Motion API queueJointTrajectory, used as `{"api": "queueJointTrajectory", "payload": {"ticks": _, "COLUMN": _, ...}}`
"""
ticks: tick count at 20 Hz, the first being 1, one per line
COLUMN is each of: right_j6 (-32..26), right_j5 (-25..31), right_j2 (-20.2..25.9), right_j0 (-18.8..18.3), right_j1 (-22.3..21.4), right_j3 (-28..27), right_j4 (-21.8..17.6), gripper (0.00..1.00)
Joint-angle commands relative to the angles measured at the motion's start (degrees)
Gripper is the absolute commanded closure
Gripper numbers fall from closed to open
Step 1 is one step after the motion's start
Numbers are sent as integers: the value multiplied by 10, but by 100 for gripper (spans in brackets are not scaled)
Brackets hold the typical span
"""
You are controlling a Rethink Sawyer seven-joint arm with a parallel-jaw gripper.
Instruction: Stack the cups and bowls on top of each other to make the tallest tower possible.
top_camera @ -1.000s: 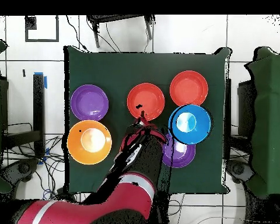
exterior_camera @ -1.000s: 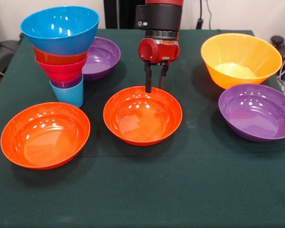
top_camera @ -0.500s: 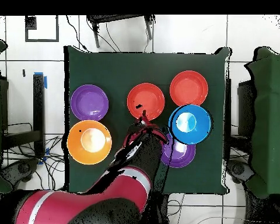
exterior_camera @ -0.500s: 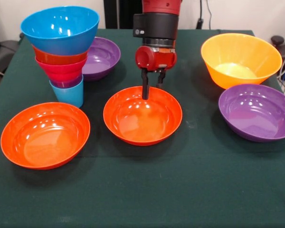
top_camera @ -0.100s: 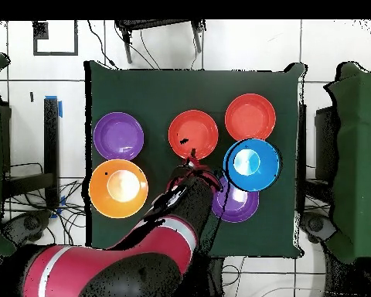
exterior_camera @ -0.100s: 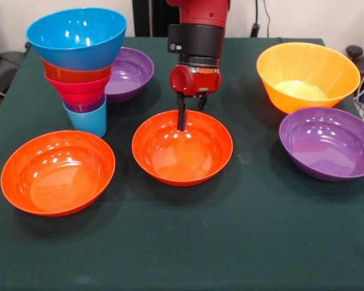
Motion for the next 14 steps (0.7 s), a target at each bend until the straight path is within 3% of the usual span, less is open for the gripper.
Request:
{"api": "queueJointTrajectory", "payload": {"ticks": 1, "right_j6": 36, "right_j5": -6, "right_j2": 36, "right_j0": 14, "right_j1": 14, "right_j3": -31, "right_j4": 17, "gripper": 0}}
{"api": "queueJointTrajectory", "payload": {"ticks": 7, "right_j6": 38, "right_j5": 13, "right_j2": 32, "right_j0": 17, "right_j1": 15, "right_j3": -31, "right_j4": 17, "gripper": 0}}
{"api": "queueJointTrajectory", "payload": {"ticks": 8, "right_j6": 37, "right_j5": 13, "right_j2": 28, "right_j0": 21, "right_j1": 16, "right_j3": -31, "right_j4": 19, "gripper": 100}}
{"api": "queueJointTrajectory", "payload": {"ticks": 14, "right_j6": 39, "right_j5": 12, "right_j2": 20, "right_j0": 24, "right_j1": 19, "right_j3": -26, "right_j4": 22, "gripper": 100}}
